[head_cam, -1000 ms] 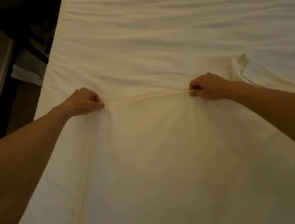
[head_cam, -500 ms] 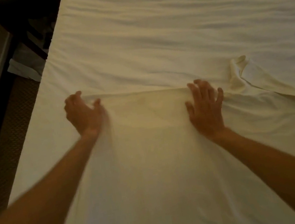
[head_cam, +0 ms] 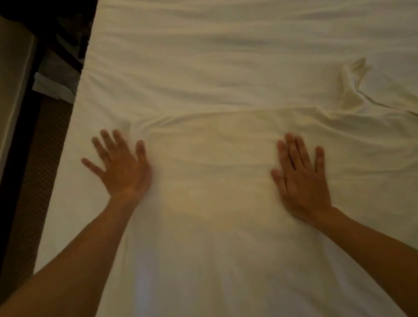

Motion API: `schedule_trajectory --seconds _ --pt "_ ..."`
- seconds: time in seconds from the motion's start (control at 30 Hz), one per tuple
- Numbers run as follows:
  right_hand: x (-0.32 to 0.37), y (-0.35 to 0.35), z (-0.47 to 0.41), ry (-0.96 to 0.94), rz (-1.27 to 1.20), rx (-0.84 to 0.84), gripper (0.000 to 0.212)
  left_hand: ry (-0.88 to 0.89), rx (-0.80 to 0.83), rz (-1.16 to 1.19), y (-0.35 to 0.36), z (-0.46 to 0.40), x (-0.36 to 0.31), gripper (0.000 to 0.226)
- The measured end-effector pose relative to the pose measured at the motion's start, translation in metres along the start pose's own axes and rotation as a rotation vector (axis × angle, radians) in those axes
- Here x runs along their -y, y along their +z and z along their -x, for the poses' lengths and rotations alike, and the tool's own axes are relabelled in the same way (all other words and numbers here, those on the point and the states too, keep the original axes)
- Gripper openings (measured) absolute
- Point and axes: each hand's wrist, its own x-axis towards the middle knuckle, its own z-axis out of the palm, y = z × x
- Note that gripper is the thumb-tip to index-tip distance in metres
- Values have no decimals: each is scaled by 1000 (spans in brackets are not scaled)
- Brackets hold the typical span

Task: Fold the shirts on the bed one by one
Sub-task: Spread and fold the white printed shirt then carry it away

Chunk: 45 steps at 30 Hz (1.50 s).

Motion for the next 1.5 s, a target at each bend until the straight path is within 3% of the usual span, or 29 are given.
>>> schedule_trajectory --seconds 0.13,0.2,0.27,0.33,0.47,0.5,0.53,0.6,0.7,0.77,0.87,0.97,1.03,1.07,1.13,1.23,1.3,1.33,1.4,1.5 --pt "4 -8 8 42 -2 49 69 542 -84 101 10 95 -91 62" --pt "-2 -7 27 38 3 51 70 820 34 109 24 155 -119 60" --pt "-15 -5 51 27 8 52 69 938 111 53 34 175 -106 59" --pt "-30 -3 76 32 12 52 69 811 93 -21 42 159 -59 61" --pt "-36 -3 123 124 23 76 71 173 3 -91 25 101 48 63" --pt "-31 -2 132 149 22 91 72 98 -9 -58 19 101 52 66" --pt "-25 -2 140 167 18 110 74 114 -43 -5 16 111 42 67" --pt "-10 0 156 182 8 146 76 357 -82 90 18 161 -5 65" --pt "2 3 188 167 18 164 74 881 90 117 38 271 -61 61" --pt "-3 4 211 119 18 148 74 952 171 81 46 303 -42 61" --pt "-16 4 243 63 12 133 72 718 106 -25 53 277 56 64" --pt "-15 5 258 79 35 134 70 309 42 -97 39 242 160 69" --pt "-8 4 257 108 41 155 70 126 20 -57 30 244 161 74" --pt "-7 3 257 117 37 165 70 123 -6 -18 29 258 137 75" --pt "-8 1 259 114 14 171 71 333 -20 90 34 300 70 72" --pt "-23 0 273 49 0 170 71 840 105 187 52 382 -20 63" --pt "-40 1 290 33 5 163 71 1021 167 116 60 406 -27 61" --pt "-49 0 298 39 4 164 71 1030 168 71 64 402 -13 61" --pt "-63 -1 315 70 0 173 71 811 157 -25 68 384 36 63" --pt "-74 -7 332 125 -7 185 72 117 161 -27 54 355 103 78"
